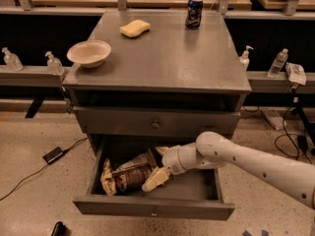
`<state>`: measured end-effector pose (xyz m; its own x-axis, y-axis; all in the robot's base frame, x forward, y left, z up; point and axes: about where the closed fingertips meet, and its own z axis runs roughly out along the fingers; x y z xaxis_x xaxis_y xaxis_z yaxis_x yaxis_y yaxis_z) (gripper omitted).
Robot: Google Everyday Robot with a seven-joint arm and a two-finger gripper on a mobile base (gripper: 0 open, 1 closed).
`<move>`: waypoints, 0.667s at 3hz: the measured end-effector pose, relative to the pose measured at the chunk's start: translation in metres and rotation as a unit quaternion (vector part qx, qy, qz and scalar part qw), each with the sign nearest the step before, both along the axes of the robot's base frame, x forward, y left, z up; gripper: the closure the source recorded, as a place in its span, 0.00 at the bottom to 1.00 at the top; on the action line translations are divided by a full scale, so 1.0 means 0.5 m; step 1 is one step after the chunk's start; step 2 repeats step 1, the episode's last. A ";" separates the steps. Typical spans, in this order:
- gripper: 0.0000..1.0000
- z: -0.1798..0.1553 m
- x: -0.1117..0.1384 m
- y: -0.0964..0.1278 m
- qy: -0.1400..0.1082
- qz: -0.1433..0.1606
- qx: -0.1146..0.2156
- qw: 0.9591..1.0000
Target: Place brown chip bag into middle drawer
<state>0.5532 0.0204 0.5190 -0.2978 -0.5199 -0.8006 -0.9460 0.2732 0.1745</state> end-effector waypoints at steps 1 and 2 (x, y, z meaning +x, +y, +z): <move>0.00 -0.005 -0.008 -0.002 0.003 0.001 -0.001 1.000; 0.00 -0.005 -0.008 -0.002 0.003 0.001 -0.001 1.000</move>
Offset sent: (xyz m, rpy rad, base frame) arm 0.0000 0.0000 0.0000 0.0000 0.0000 0.0000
